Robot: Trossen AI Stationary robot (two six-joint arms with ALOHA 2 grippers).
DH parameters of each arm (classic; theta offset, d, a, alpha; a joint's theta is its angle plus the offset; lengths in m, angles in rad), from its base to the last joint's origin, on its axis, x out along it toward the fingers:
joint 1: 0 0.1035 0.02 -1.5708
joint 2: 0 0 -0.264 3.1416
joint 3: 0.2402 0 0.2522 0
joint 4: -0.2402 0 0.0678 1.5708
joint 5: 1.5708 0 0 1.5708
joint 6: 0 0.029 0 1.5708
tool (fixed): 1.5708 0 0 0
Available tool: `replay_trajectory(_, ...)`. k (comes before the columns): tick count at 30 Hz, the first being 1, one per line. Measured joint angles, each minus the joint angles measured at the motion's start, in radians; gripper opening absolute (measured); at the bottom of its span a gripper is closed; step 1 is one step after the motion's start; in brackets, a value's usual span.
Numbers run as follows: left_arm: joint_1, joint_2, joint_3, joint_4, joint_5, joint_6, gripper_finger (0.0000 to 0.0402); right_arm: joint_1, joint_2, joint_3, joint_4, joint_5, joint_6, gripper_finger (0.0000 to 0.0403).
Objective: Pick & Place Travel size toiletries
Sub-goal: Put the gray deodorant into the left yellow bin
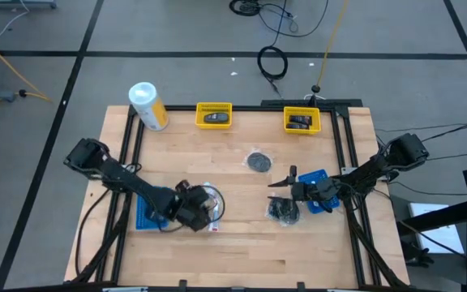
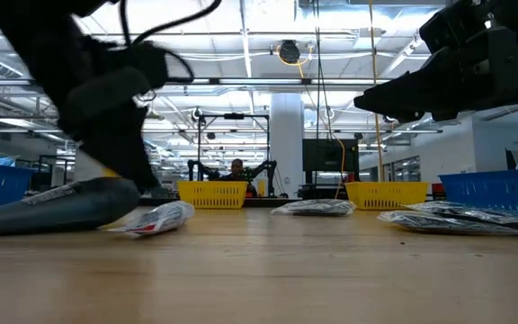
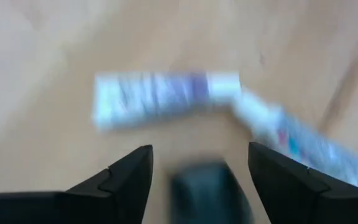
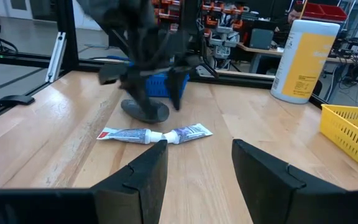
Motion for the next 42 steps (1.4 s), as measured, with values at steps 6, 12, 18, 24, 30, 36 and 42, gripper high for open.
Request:
replay_trajectory(6,0.09,-0.058,0.0,0.086,-0.061,0.33,0.025,0.0,0.0,0.0,-0.002,0.0,0.0,0.0171)
replay_trajectory(12,0.145,-0.074,0.001,-0.049,0.151,0.284,0.0227,0.0,0.0,-0.001,-0.028,0.0,0.0,0.0171)
replay_trajectory(18,0.187,-0.074,0.001,-0.09,0.291,0.139,0.022,0.0,0.0,-0.001,-0.03,0.0,0.029,0.0171)
replay_trajectory(24,0.218,-0.077,0.001,-0.107,0.418,0.176,0.0264,0.0,0.0,-0.001,-0.03,0.0,0.027,0.0171)
replay_trajectory(30,0.291,-0.077,0.001,-0.119,0.438,0.115,0.0332,0.0,0.0,-0.001,-0.03,0.0,0.027,0.0171)
replay_trajectory(36,0.257,-0.084,0.001,-0.187,0.563,-0.013,0.0361,0.0,0.0,-0.001,-0.03,0.0,0.026,0.0171)
replay_trajectory(42,0.144,-0.117,0.002,-0.24,0.542,-0.21,0.0363,0.0,0.0,-0.001,-0.029,0.0,0.026,0.0171)
